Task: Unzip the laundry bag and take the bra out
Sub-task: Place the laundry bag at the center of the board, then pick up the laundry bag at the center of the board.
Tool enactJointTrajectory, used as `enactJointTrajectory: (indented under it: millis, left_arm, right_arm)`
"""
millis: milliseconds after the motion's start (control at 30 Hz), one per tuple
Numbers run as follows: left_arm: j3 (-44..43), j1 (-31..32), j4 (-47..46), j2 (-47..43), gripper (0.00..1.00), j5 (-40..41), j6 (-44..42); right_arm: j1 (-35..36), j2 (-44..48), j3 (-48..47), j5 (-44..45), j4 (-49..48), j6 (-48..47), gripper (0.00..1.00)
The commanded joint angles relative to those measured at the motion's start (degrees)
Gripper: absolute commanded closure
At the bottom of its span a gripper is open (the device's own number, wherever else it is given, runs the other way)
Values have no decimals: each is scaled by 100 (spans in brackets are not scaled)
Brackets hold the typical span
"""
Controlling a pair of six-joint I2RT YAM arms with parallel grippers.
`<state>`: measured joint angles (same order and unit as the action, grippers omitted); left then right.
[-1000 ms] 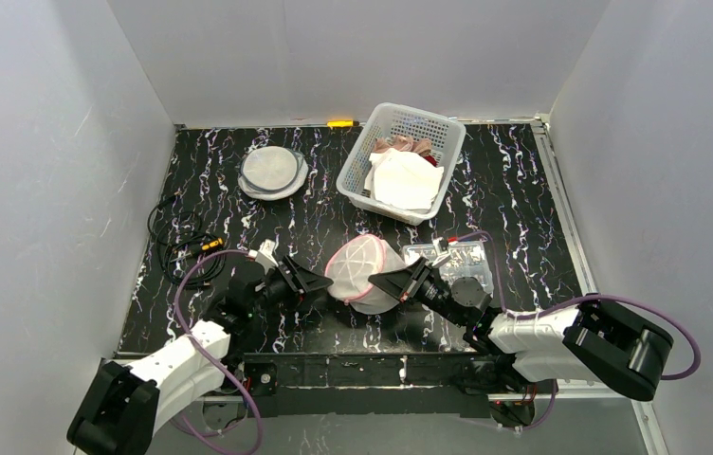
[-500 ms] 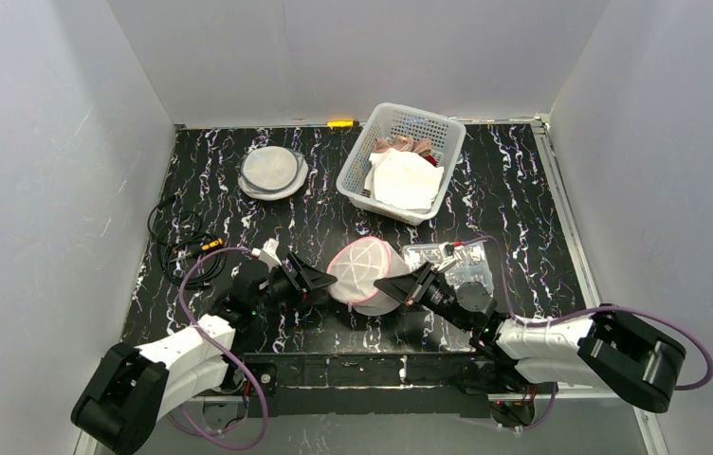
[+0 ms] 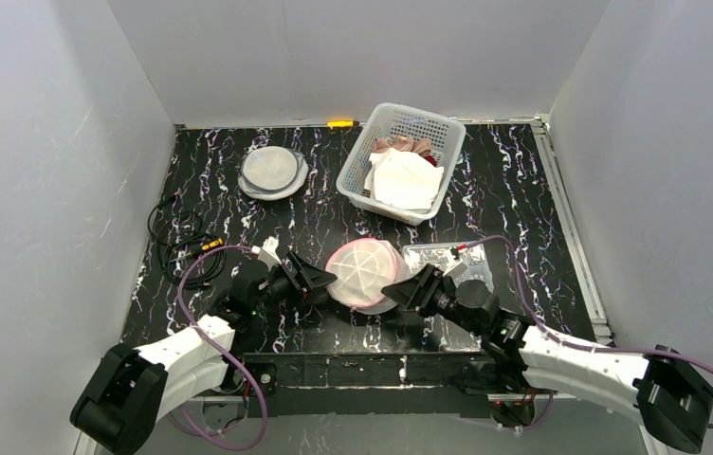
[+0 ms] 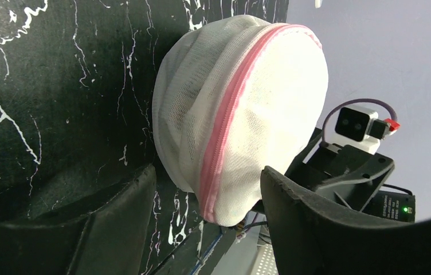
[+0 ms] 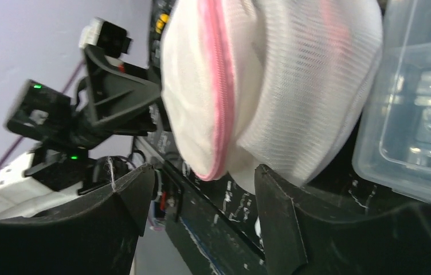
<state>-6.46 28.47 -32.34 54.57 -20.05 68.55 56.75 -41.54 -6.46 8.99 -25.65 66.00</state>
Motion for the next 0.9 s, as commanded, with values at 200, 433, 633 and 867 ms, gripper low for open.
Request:
enactJointTrajectory:
  millis: [200, 433, 633, 867]
  left_arm:
    - [-198, 95, -80, -71, 35, -31, -129]
    - [-97, 115, -80, -188, 36, -23, -119]
    - [-127, 115, -82, -137, 37, -68, -147]
    - [-82, 115, -74, -431, 37, -98, -28]
  right_arm:
    - [145, -1312, -673, -96, -75, -219, 27]
    - [167, -1689, -907, -31, -502, -416, 34]
    - [163, -1924, -987, -218, -899, -533, 71]
    - [161, -2172, -1023, -513, -1639, -280, 99]
